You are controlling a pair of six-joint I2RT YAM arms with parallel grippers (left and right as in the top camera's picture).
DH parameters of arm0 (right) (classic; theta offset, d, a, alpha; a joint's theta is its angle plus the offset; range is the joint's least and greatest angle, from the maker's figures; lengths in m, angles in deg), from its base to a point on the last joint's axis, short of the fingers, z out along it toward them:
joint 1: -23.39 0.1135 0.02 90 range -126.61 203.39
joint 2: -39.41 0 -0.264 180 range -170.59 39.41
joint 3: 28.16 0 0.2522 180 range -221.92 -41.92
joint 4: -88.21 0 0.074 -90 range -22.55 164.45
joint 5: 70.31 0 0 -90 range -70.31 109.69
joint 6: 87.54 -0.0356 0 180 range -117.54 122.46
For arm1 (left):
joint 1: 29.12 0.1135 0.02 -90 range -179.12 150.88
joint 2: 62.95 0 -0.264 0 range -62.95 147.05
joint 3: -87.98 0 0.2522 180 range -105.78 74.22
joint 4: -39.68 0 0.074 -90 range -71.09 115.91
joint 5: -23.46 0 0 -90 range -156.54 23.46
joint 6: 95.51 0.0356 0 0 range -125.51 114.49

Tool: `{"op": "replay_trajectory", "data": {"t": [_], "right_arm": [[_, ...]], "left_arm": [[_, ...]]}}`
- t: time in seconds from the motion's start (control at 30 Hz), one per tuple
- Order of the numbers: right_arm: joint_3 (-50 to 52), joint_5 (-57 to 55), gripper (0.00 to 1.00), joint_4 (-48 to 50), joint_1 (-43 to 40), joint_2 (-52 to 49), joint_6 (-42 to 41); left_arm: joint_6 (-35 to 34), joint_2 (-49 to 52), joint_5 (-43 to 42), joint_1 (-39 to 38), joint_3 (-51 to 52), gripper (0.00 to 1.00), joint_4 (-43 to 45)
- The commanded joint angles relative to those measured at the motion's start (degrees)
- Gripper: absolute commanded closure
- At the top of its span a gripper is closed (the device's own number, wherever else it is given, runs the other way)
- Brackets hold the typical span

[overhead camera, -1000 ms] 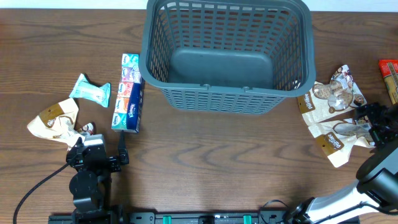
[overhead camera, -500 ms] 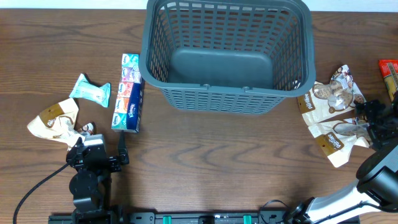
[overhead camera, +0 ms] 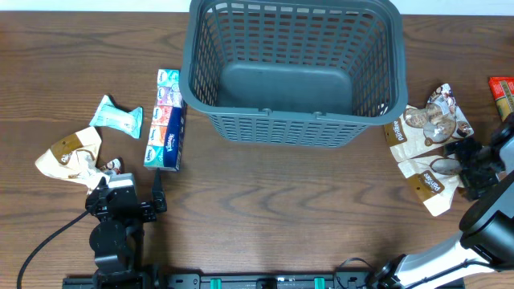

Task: Pack container
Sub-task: 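Grasp the top dried-mushroom pouch with the right gripper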

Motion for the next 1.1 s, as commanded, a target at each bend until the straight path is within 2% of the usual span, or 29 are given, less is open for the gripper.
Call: {"op": "replay_trajectory", "data": {"t": [0.0, 0.17, 0.23, 0.27, 0.43, 0.47, 0.63, 1.07], "right_arm": [[2.2, 1.6, 0.01, 1.7, 0.6, 0.5, -0.6], [3.0, 1.7, 0.01, 2.9, 0.6, 0.5, -0.6], [3.0, 1.7, 0.11, 2.9, 0.6, 0.5, -0.6], [3.0, 1.7, 0.12, 2.9, 0.6, 0.5, -0.6], [3.0, 1.7, 0.12, 2.8, 0.6, 0.5, -0.6], [3.0, 1.7, 0.21, 2.8, 0.6, 0.5, -0.6], [3.0, 1.7, 0.99, 2.7, 0.6, 0.4, -0.6], [1.5, 4.4, 0.98, 2.1, 1.2, 4.2, 1.4]], "left_arm": [[0.1, -0.3, -0.4, 0.3, 0.9, 0.02, -1.2], [0.1, -0.3, -0.4, 0.3, 0.9, 0.01, -1.2], [0.1, -0.3, -0.4, 0.3, 0.9, 0.01, -1.2], [0.1, -0.3, -0.4, 0.3, 0.9, 0.02, -1.2], [0.1, -0.3, -0.4, 0.3, 0.9, 0.01, -1.3], [0.1, -0.3, -0.4, 0.3, 0.9, 0.01, -1.3], [0.1, -0.3, -0.4, 0.3, 0.9, 0.01, -1.2], [0.1, -0.3, -0.4, 0.3, 0.9, 0.01, -1.2]]}}
